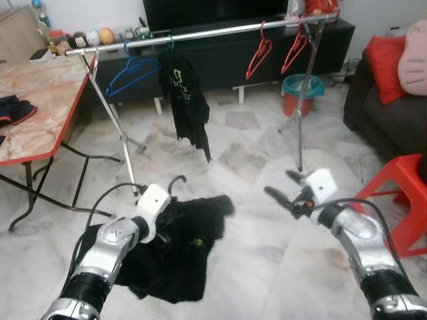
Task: Hang hanger
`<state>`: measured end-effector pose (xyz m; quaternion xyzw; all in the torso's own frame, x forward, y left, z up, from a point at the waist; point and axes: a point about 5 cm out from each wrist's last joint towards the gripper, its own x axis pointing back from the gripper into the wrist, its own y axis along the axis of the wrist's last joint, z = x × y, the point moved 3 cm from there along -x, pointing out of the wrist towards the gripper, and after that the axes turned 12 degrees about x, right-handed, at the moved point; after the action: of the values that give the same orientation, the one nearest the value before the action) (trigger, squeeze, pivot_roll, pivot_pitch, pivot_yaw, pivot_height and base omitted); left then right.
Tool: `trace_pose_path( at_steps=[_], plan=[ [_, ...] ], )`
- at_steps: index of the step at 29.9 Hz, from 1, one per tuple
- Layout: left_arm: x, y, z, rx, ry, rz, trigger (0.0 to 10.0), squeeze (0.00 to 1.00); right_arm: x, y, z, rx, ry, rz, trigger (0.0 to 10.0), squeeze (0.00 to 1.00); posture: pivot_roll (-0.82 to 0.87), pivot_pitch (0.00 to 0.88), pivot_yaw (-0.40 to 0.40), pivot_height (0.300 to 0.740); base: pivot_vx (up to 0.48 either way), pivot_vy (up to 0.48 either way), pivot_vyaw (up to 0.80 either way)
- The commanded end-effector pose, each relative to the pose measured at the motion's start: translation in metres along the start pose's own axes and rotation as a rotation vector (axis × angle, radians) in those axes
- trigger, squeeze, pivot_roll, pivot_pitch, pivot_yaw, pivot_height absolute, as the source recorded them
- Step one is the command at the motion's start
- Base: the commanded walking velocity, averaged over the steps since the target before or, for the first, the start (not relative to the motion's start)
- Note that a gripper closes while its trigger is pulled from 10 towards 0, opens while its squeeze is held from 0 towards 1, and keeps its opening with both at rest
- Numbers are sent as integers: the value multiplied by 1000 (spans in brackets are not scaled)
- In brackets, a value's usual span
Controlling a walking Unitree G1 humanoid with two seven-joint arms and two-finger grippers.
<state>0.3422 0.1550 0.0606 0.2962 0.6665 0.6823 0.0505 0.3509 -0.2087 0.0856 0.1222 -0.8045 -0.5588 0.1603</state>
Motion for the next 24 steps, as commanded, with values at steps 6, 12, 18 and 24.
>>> trace_pose_path(
  at_steps=[6, 12, 18, 24],
  plan=[
    [25, -7, 39, 190, 325, -183, 10000, 0, 21, -51, 26, -261, -310, 121, 10000, 0, -89, 0, 72, 740, 0, 0, 0],
    [34, -18, 45, 260, 455, -229, 10000, 0, 27, -64, 41, -317, -356, 163, 10000, 0, -93, 0, 52, 740, 0, 0, 0],
    [31, -24, 39, 301, 499, -256, 10000, 0, 21, -52, 30, -304, -431, 121, 10000, 0, -108, 0, 38, 740, 0, 0, 0],
    [31, -24, 39, 301, 499, -256, 10000, 0, 21, -52, 30, -304, -431, 121, 10000, 0, -108, 0, 38, 740, 0, 0, 0]
  ],
)
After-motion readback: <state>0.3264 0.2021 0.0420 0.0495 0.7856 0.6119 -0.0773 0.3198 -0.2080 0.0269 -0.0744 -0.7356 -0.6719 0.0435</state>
